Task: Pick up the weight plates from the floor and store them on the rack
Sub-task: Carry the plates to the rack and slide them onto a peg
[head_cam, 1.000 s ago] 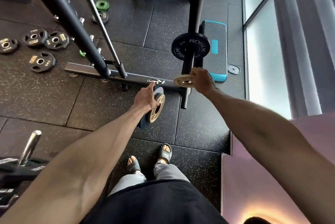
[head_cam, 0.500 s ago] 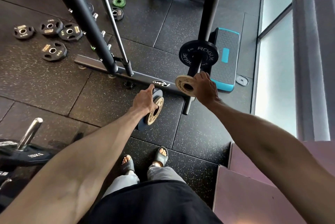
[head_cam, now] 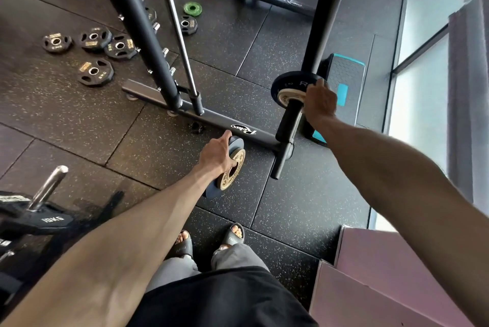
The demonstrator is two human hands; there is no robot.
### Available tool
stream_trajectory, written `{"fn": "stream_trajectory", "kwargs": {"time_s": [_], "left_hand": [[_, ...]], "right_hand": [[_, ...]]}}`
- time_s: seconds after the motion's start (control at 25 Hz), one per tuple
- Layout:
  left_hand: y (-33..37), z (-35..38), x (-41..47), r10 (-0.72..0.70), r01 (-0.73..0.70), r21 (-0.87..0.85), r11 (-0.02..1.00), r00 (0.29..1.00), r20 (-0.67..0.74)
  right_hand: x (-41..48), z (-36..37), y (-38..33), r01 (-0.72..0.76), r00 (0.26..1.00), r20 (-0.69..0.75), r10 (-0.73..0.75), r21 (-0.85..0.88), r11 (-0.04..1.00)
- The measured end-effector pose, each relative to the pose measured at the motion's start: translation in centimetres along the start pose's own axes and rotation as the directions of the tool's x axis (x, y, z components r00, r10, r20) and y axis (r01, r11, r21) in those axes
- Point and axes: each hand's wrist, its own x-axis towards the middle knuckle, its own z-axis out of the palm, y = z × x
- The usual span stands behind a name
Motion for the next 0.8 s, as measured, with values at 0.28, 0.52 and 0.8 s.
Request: {"fn": "stream_trajectory", "kwargs": {"time_s": [0.28,0.52,0.8], "left_hand": [[0.7,0.0,1.7,-0.051,0.051,0.011,0.999,0.999,0.003],[1.7,-0.3,2.7,-0.023,0.023,-0.031,0.999,1.000,-0.018],[-3.4,-5.2,0.8,-0.130,0.117,-0.263,0.958,0.991,-0.034]], "right_hand": [[2.2,0.2,-0.2,-0.067,0.998,0.009,0.067,0.140,0.988],[0.2,-0.3,-1.8,-0.142,0.987,-0.040,0.154,0.216,0.966],[-7.0,-1.3,-18.2,0.036,0.950,0.179,-0.254,0.748,0.663]]}}
